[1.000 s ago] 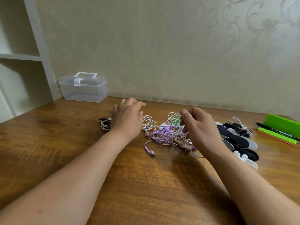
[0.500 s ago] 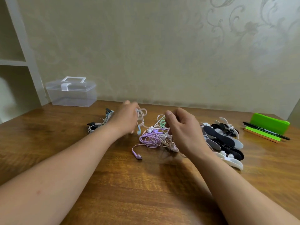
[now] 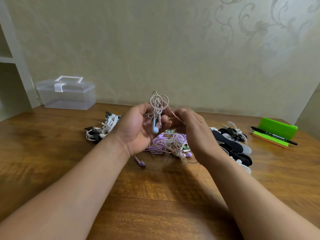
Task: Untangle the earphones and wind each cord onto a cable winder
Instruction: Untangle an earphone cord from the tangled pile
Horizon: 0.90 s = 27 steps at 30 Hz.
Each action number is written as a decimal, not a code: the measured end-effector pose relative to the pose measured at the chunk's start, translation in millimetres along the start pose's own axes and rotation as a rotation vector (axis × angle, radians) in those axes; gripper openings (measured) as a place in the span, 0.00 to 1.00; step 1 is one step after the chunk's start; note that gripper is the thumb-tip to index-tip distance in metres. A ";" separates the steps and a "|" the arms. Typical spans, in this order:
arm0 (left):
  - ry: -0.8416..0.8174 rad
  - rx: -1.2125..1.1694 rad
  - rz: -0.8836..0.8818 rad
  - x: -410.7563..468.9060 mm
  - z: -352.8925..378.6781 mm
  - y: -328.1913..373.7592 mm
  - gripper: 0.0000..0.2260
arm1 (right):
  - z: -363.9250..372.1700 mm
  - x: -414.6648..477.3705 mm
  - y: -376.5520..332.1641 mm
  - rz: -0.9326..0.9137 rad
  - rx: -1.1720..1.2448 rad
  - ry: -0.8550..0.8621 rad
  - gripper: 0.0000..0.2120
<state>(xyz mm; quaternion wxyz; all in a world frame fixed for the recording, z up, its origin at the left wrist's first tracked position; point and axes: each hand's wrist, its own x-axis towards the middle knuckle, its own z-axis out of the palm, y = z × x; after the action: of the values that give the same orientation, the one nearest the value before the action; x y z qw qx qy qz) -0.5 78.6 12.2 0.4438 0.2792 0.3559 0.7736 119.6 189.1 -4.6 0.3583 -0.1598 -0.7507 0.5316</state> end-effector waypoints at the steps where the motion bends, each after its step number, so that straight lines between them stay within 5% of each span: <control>1: -0.009 -0.010 -0.009 0.6 -1.5 0.5 0.14 | 0.7 -1.6 -1.2 0.020 0.032 -0.062 0.20; 5: -0.051 -0.043 -0.004 -1.5 -8.6 4.4 0.12 | -1.6 -1.5 -3.3 0.098 0.120 -0.180 0.22; 8: -0.076 0.001 0.002 -1.0 -18.6 5.6 0.15 | -14.0 4.5 -6.7 0.107 0.290 -0.110 0.13; 14: -0.156 0.268 -0.044 -3.5 -24.4 -2.4 0.19 | -27.2 10.5 -7.3 0.124 0.442 0.010 0.11; 17: -0.134 0.341 -0.057 -3.3 -23.8 -2.7 0.22 | -30.5 12.0 -6.1 0.175 0.381 -0.025 0.17; 21: -0.072 0.459 -0.031 -6.3 -17.6 -6.5 0.19 | -27.4 7.0 -6.5 0.331 0.200 -0.378 0.27; 27: -0.053 0.503 -0.037 -9.3 -16.3 -9.3 0.16 | -24.5 7.4 3.4 0.197 -0.020 -0.359 0.08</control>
<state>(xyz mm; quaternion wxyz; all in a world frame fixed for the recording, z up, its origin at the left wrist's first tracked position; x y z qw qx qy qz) -4.0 68.7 -5.9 0.3836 0.3947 0.5305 0.6446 131.4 211.8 -0.7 0.1634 -0.1390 -0.7884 0.5765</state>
